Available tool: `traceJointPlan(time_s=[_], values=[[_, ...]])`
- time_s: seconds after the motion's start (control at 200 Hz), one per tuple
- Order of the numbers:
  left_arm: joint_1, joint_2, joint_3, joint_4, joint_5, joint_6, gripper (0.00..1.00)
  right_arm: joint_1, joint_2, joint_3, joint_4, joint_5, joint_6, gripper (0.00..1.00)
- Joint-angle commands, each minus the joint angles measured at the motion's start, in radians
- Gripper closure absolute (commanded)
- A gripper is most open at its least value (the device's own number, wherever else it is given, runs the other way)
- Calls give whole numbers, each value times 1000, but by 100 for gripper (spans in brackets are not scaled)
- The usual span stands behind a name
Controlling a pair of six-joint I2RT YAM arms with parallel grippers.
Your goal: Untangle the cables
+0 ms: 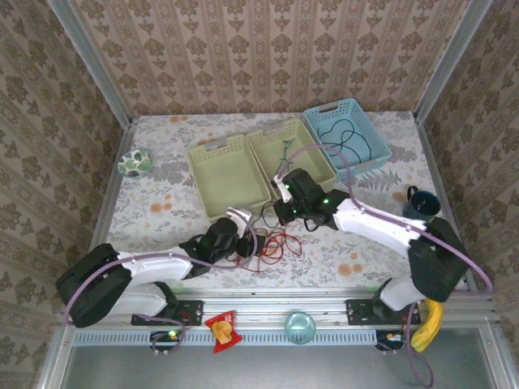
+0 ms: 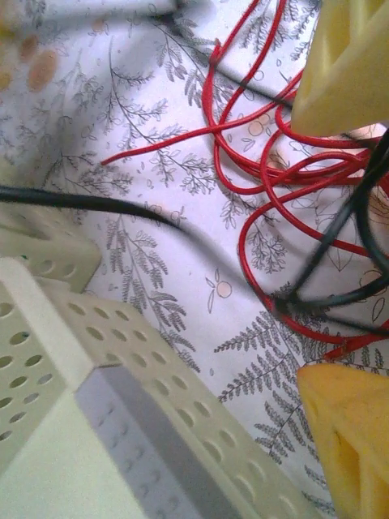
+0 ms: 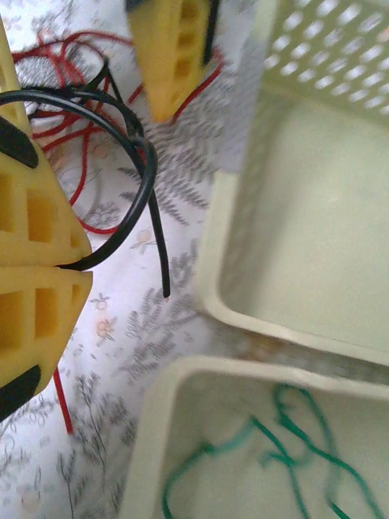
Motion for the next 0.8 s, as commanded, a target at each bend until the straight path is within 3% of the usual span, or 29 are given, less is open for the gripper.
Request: traceJointPlan(time_s=[0.0,0.385,0.74,0.795], values=[[-7,34,-3,49,28,-6,26,-1,-128,4,-26,143,-1,100],[-8,190,21,132,81,2,26,-1,-372,89,91,657,-111,100],[-4,138,19,102,112,-1,16,-14,-383,264,403,845,-436,100],[-1,126,23,83,120,-1,8,-19,-372,297,457,866,-480,100]])
